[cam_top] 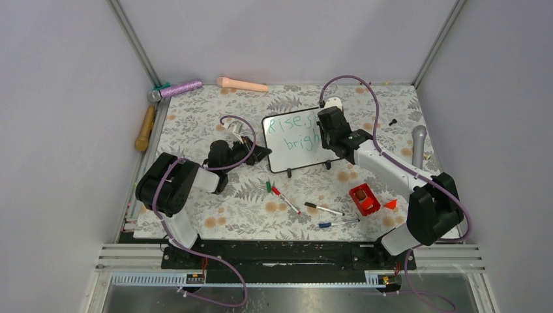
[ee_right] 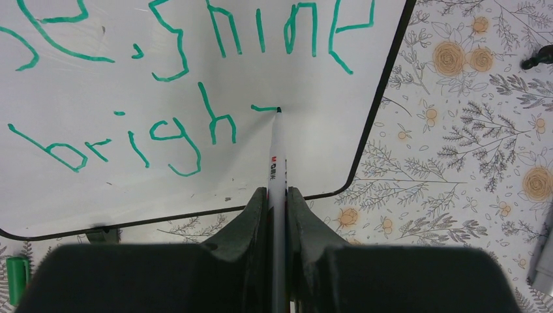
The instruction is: Write a sentence on the whiteboard
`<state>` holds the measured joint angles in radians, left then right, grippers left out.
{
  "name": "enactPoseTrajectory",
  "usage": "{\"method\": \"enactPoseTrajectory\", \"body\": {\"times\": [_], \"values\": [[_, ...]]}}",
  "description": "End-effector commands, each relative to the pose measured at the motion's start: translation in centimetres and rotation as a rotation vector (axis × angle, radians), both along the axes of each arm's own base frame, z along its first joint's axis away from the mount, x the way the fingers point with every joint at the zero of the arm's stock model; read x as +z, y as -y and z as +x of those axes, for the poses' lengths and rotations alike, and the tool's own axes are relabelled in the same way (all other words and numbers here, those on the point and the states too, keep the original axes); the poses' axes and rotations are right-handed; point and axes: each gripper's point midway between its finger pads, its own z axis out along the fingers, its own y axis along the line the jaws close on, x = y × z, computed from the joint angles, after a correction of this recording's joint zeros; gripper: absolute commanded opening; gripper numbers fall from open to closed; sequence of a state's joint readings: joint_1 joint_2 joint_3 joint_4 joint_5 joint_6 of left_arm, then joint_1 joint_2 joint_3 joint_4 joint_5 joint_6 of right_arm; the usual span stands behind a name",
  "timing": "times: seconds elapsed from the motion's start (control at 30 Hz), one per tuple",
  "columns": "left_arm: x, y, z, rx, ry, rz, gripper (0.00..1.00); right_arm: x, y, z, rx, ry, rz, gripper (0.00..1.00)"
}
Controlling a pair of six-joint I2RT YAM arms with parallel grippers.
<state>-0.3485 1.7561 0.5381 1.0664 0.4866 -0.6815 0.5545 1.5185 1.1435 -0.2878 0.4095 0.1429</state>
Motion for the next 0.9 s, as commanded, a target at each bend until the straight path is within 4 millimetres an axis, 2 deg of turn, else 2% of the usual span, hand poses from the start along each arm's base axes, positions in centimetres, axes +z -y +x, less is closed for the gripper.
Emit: {"method": "enactPoseTrajectory", "body": {"times": [0.0,0.17,0.37,0.87], "values": [[1.1,-0.5,1.2,0.032,0.056,-0.013,0.00,1.9,0.3,0.5,-0.014,0.046,0.024,0.00],[1.1,-0.5,1.2,0.032,0.055,-0.013,0.00,3.0,-0.6,0.3,0.026,0.071,0.074,0.00],[1.1,-0.5,1.1,0.030,0.054,-0.012,0.00,3.9,-0.5,0.7,0.020,0.087,0.065,0.00],[1.0,-0.5,1.2,0.031,0.053,-0.010,0.00,3.7,-0.9,2.0,0.016,0.081,0.050,0.00]]}}
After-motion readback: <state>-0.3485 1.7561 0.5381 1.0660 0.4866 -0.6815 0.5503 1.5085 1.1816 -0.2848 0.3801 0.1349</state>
